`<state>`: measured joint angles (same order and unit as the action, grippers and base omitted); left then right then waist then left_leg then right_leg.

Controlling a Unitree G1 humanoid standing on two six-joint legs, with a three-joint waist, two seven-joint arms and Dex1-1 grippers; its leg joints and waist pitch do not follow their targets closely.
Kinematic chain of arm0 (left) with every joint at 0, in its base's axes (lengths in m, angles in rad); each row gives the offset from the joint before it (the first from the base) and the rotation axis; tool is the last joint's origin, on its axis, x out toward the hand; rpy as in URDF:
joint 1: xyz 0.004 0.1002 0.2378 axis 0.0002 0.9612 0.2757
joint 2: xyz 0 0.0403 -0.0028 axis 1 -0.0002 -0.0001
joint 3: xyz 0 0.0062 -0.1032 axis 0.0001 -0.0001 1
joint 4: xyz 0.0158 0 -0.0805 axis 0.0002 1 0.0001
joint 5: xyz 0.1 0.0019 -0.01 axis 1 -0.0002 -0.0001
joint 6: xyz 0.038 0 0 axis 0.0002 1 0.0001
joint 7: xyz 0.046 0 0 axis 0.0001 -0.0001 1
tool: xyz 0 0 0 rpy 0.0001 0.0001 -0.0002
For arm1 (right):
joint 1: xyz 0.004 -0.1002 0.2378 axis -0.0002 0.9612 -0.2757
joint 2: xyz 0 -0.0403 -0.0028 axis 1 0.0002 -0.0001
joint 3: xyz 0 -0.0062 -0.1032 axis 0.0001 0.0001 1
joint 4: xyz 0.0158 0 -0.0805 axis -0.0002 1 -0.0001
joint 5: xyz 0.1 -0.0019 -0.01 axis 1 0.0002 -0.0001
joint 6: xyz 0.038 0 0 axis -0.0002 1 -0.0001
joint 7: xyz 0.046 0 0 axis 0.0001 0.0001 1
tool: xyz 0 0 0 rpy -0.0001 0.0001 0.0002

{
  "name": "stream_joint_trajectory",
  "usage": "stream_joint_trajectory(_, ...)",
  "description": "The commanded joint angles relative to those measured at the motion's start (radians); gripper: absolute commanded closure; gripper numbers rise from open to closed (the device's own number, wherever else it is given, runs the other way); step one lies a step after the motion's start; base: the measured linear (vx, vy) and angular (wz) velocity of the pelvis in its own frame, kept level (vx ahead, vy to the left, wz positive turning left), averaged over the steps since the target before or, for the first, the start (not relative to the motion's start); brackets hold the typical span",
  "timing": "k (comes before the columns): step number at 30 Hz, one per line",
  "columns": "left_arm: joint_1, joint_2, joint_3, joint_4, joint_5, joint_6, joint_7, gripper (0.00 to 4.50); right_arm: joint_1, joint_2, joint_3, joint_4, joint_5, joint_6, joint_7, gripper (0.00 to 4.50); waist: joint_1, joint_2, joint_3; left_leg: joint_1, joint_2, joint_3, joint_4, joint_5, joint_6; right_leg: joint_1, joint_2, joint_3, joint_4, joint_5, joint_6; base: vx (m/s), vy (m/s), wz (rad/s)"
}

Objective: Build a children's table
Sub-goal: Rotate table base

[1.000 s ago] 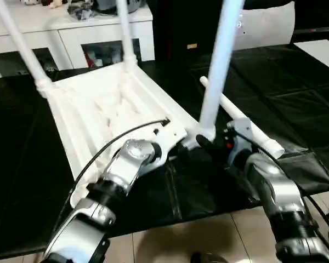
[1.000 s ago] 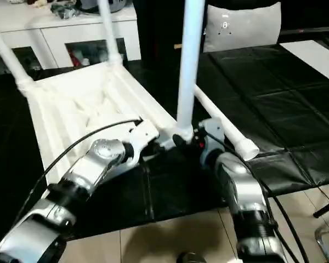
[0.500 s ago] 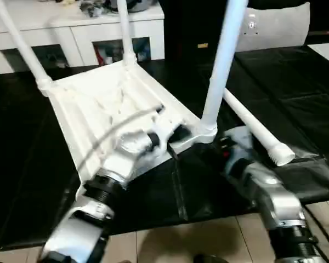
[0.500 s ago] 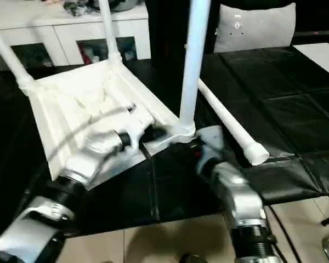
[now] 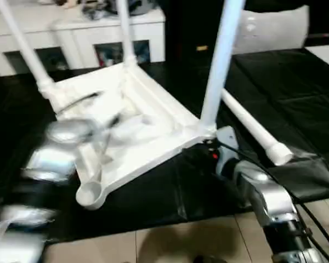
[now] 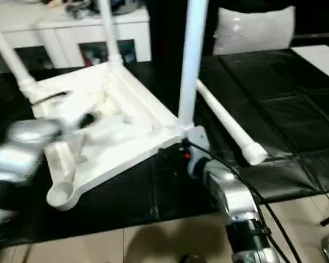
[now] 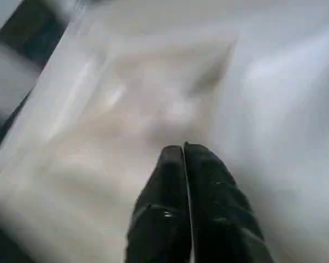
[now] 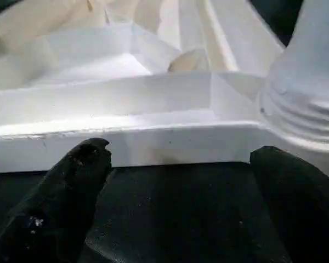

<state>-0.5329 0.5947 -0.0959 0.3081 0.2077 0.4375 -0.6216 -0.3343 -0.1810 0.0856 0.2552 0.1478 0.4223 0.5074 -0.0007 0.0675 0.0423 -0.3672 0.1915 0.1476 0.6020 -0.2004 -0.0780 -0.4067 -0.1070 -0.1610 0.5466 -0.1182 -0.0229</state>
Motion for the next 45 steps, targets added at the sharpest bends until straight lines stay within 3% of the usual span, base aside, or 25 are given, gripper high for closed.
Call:
stream_joint_trajectory(1, 0.011, 0.036, -0.017, 0.002, 0.048, 0.014, 0.008, 4.43, -0.029, 0.008, 0.015, 0.016, -0.014, -0.012, 0.002, 0.0, 0.0, 0.002, -0.064, 0.01, 0.029, -0.007, -0.076, -0.257, 0.054, 0.056, -0.046, 0.052, -0.057, -0.407, -0.11, 0.0, 0.0, 0.0)
stream_joint_trajectory(3, 0.022, 0.06, -0.02, 0.006, 0.063, 0.016, 0.008, 4.43, -0.037, 0.012, 0.017, 0.024, -0.016, -0.014, 0.004, 0.0, 0.007, 0.004, -0.065, 0.013, 0.031, -0.006, -0.077, -0.258, 0.049, 0.054, -0.046, 0.057, -0.054, -0.381, -0.122, 0.0, 0.0, 0.0)
stream_joint_trajectory(5, 0.059, 0.103, -0.024, -0.017, 0.072, 0.045, -0.021, 4.43, -0.057, 0.023, 0.019, 0.044, -0.012, -0.015, 0.007, 0.0, 0.008, 0.003, -0.066, 0.007, 0.032, -0.009, -0.08, -0.257, 0.044, 0.059, -0.048, 0.06, -0.045, -0.352, -0.133, 0.0, 0.0, 0.0)
stream_joint_trajectory(6, 0.078, 0.118, -0.033, -0.037, 0.067, 0.062, -0.043, 4.43, -0.067, 0.025, 0.026, 0.057, -0.015, -0.018, 0.009, 0.0, 0.003, -0.003, -0.064, 0.003, 0.031, -0.008, -0.083, -0.262, 0.045, 0.06, -0.046, 0.06, -0.045, -0.349, -0.137, 0.0, 0.0, 0.0)
stream_joint_trajectory(8, 0.102, 0.124, -0.045, -0.068, 0.05, 0.088, -0.076, 4.43, -0.078, 0.027, 0.035, 0.077, -0.019, -0.026, 0.01, 0.0, 0.003, 0.0, -0.063, 0.006, 0.032, -0.008, -0.082, -0.27, 0.041, 0.059, -0.051, 0.063, -0.044, -0.361, -0.145, 0.0, 0.0, 0.0)
stream_joint_trajectory(10, 0.122, 0.122, -0.065, -0.091, 0.033, 0.106, -0.12, 4.43, -0.089, 0.034, 0.037, 0.096, -0.022, -0.031, 0.009, 0.0, 0.005, 0.001, -0.061, 0.011, 0.031, -0.006, -0.082, -0.291, 0.035, 0.055, -0.052, 0.065, -0.049, -0.39, -0.144, 0.0, 0.0, 0.0)
stream_joint_trajectory(15, 0.167, 0.133, -0.106, -0.136, 0.012, 0.136, -0.207, 4.43, -0.107, 0.041, 0.042, 0.129, -0.032, -0.027, -0.001, 0.0, 0.002, -0.004, -0.056, 0.009, 0.028, -0.008, -0.082, -0.333, 0.029, 0.055, -0.053, 0.063, -0.058, -0.475, -0.121, 0.0, 0.0, 0.0)
stream_joint_trajectory(19, 0.21, 0.186, -0.166, -0.187, 0.01, 0.173, -0.307, 4.43, -0.109, 0.043, 0.041, 0.133, -0.032, -0.023, -0.005, 0.0, 0.0, -0.004, -0.054, 0.01, 0.028, -0.011, -0.082, -0.343, 0.029, 0.052, -0.054, 0.063, -0.061, -0.518, -0.102, 0.0, 0.0, 0.0)
stream_joint_trajectory(21, 0.248, 0.206, -0.197, -0.253, -0.048, 0.174, -0.413, 4.43, -0.107, 0.043, 0.041, 0.145, -0.036, -0.033, -0.002, 0.0, -0.008, -0.008, -0.053, 0.005, 0.028, -0.012, -0.083, -0.344, 0.029, 0.054, -0.053, 0.062, -0.06, -0.522, -0.102, 0.0, 0.0, 0.0)
stream_joint_trajectory(25, 0.267, 0.204, -0.244, -0.33, -0.124, 0.202, -0.53, 4.43, -0.137, 0.047, 0.037, 0.215, -0.047, -0.063, -0.002, 0.0, -0.018, -0.003, -0.055, 0.006, 0.028, -0.012, -0.083, -0.343, 0.028, 0.054, -0.051, 0.065, -0.052, -0.48, -0.129, 0.0, 0.0, 0.0)
stream_joint_trajectory(29, 0.258, 0.178, -0.256, -0.349, -0.171, 0.196, -0.575, 4.43, -0.173, 0.051, 0.037, 0.272, -0.055, -0.088, -0.004, 0.0, -0.024, -0.006, -0.055, 0.006, 0.026, -0.01, -0.081, -0.345, 0.029, 0.057, -0.051, 0.065, -0.052, -0.479, -0.137, 0.0, 0.0, 0.0)
stream_joint_trajectory(31, 0.248, 0.146, -0.262, -0.384, -0.212, 0.229, -0.591, 4.43, -0.188, 0.053, 0.036, 0.293, -0.056, -0.095, -0.006, 0.0, -0.025, -0.006, -0.054, 0.007, 0.024, -0.008, -0.079, -0.343, 0.028, 0.057, -0.052, 0.065, -0.054, -0.495, -0.135, 0.0, 0.0, 0.0)
stream_joint_trajectory(32, 0.227, 0.1, -0.27, -0.419, -0.249, 0.26, -0.6, 4.43, -0.207, 0.054, 0.035, 0.322, -0.06, -0.107, -0.007, 0.0, -0.027, -0.012, -0.055, 0.008, 0.026, -0.006, -0.079, -0.337, 0.029, 0.056, -0.052, 0.066, -0.055, -0.499, -0.136, 0.0, 0.0, 0.0)
stream_joint_trajectory(34, 0.209, 0.066, -0.268, -0.427, -0.273, 0.258, -0.605, 4.43, -0.224, 0.057, 0.033, 0.345, -0.06, -0.116, -0.006, 0.0, -0.023, -0.01, -0.056, 0.01, 0.025, -0.006, -0.077, -0.326, 0.031, 0.058, -0.051, 0.065, -0.055, -0.499, -0.138, 0.0, 0.0, 0.0)
stream_joint_trajectory(35, 0.201, 0.051, -0.265, -0.423, -0.281, 0.252, -0.604, 4.43, -0.233, 0.059, 0.033, 0.358, -0.061, -0.123, -0.006, 0.0, -0.025, -0.015, -0.056, 0.004, 0.024, -0.005, -0.076, -0.312, 0.036, 0.061, -0.051, 0.064, -0.055, -0.502, -0.133, 0.0, 0.0, 0.0)
stream_joint_trajectory(37, 0.19, 0.036, -0.263, -0.419, -0.288, 0.25, -0.606, 4.43, -0.247, 0.062, 0.031, 0.384, -0.064, -0.138, -0.003, 0.0, -0.026, -0.017, -0.058, 0.003, 0.023, -0.005, -0.074, -0.304, 0.036, 0.062, -0.052, 0.063, -0.053, -0.496, -0.134, 0.0, 0.0, 0.0)
stream_joint_trajectory(41, 0.155, -0.026, -0.244, -0.338, -0.293, 0.206, -0.579, 4.43, -0.276, 0.079, 0.026, 0.426, -0.069, -0.163, 0.001, 0.0, -0.043, -0.017, -0.058, 0.0, 0.021, -0.003, -0.07, -0.288, 0.048, 0.063, -0.047, 0.061, -0.053, -0.471, -0.143, 0.0, 0.0, 0.0)
stream_joint_trajectory(45, 0.121, -0.132, -0.256, -0.195, -0.251, 0.076, -0.48, 4.43, -0.288, 0.083, 0.017, 0.442, -0.076, -0.184, -0.014, 0.0, -0.046, -0.016, -0.059, 0.002, 0.018, -0.002, -0.067, -0.289, 0.052, 0.062, -0.044, 0.055, -0.063, -0.506, -0.119, 0.0, 0.0, 0.0)
